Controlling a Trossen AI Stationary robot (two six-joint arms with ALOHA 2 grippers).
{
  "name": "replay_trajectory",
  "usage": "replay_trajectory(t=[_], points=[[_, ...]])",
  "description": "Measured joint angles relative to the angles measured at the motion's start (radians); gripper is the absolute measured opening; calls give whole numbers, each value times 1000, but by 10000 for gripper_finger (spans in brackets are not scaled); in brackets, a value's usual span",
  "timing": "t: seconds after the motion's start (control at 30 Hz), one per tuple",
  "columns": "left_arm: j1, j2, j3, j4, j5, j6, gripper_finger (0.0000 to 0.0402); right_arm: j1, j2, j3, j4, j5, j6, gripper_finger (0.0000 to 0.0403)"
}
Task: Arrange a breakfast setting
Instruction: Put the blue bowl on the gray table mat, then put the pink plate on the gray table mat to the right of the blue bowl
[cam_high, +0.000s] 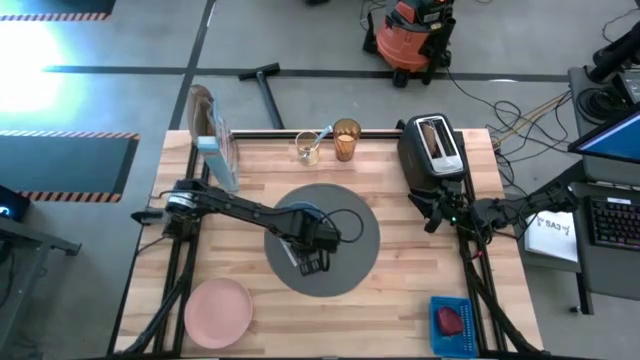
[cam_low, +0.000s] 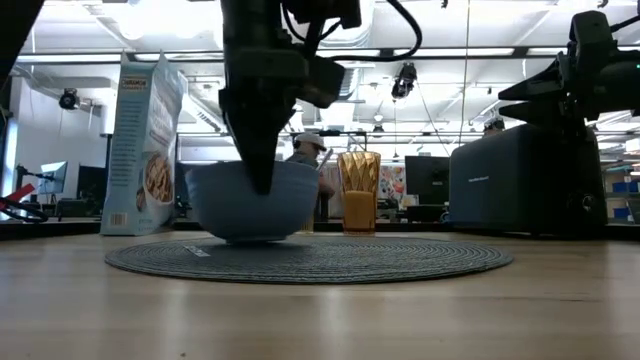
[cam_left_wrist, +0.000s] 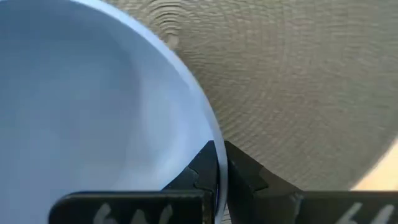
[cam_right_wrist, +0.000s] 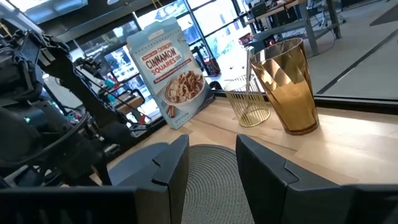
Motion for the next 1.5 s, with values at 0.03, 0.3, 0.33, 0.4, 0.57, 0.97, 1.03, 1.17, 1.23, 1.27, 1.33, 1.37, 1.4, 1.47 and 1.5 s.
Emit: replay_trajectory(t=[0.03, 0.3, 0.33, 0.4, 0.57, 0.97, 1.03, 1.17, 1.23, 1.27, 1.33, 1.37, 1.4, 1.47, 1.5], points=[[0, 1, 0, 5, 9, 8, 0, 0, 0, 0, 0, 0, 0, 123], [-1, 3, -1, 24, 21, -95, 1, 0, 0, 0, 0, 0, 0, 123], [-1, 3, -1, 23, 21, -120, 2, 0, 0, 0, 0, 0, 0, 123], [-1, 3, -1, 22, 19, -155, 11, 0, 0, 0, 0, 0, 0, 123], [-5, 3, -1, 58, 16, -177, 54, 0, 0, 0, 0, 0, 0, 123], [-10, -108, 5, 42, -44, -177, 163, 0, 0, 0, 0, 0, 0, 123], [-16, -153, 24, -6, -57, -194, 167, 0, 0, 0, 0, 0, 0, 123], [-58, -221, 39, -114, -83, -314, 166, 0, 0, 0, 0, 0, 0, 123], [-94, -235, 26, -141, -68, -401, 166, 0, 0, 0, 0, 0, 0, 123], [-116, -236, 22, -151, -48, -451, 166, 0, 0, 0, 0, 0, 0, 123], [-168, -235, 18, -148, -16, -556, 166, 0, 0, 0, 0, 0, 0, 123], [-195, -231, 18, -146, -8, -609, 166, 0, 0, 0, 0, 0, 0, 123], [-224, -227, 18, -148, -5, -669, 166, 0, 0, 0, 0, 0, 0, 123], [-280, -209, 18, -150, -4, -795, 166, 0, 0, 0, 0, 0, 0, 123], [-305, -198, 18, -151, -3, -866, 166, 0, 0, 0, 0, 0, 0, 123]])
